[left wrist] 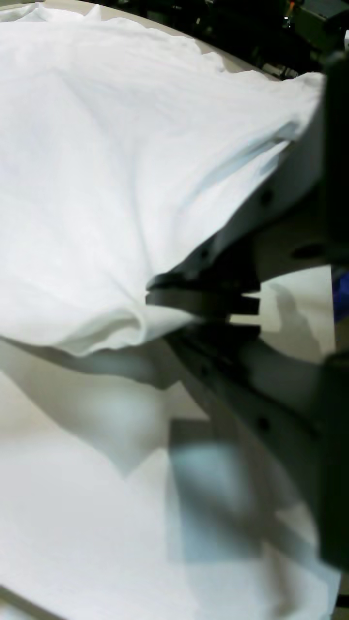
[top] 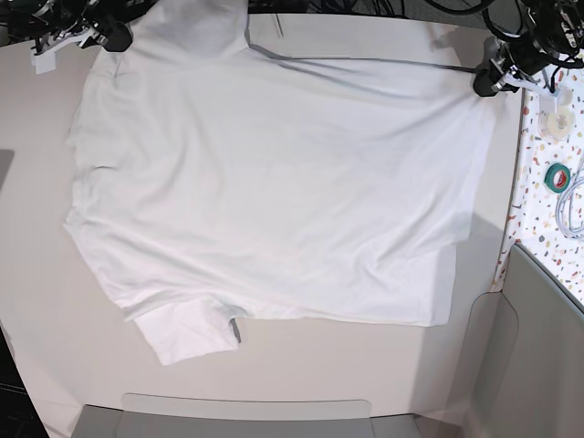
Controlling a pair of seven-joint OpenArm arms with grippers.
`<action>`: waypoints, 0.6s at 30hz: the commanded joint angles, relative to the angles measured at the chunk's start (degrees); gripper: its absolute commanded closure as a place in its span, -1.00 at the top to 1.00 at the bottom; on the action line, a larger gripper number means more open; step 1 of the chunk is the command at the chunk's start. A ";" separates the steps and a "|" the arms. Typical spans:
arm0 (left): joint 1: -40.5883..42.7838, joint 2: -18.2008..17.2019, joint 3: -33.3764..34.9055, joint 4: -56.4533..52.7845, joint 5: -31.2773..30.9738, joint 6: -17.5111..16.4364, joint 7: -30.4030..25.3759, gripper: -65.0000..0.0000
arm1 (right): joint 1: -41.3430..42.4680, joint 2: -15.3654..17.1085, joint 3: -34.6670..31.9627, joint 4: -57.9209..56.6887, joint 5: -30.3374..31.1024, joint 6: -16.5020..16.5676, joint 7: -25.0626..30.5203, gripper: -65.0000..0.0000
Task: Layout the t-shirt on the table in an organized manner, then fold the t-shirt properly
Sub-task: 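Grasp the shirt edge with both grippers and pull it taut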
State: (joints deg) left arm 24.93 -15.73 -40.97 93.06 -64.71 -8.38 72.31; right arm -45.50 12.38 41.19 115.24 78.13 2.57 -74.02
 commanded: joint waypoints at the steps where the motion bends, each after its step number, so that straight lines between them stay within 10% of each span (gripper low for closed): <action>1: 0.43 -0.93 -0.48 0.88 -0.66 -0.19 -0.36 -1.00 | -0.53 0.85 0.79 0.94 1.30 0.11 0.22 -1.00; 18: -6.69 -0.85 1.72 9.05 -0.30 -0.19 0.35 -1.00 | 13.63 0.85 -3.34 1.37 1.04 0.20 0.66 -1.00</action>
State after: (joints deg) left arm 18.35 -15.64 -39.33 101.32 -64.03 -8.54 73.28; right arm -31.77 12.40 37.50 115.83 77.93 2.59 -73.80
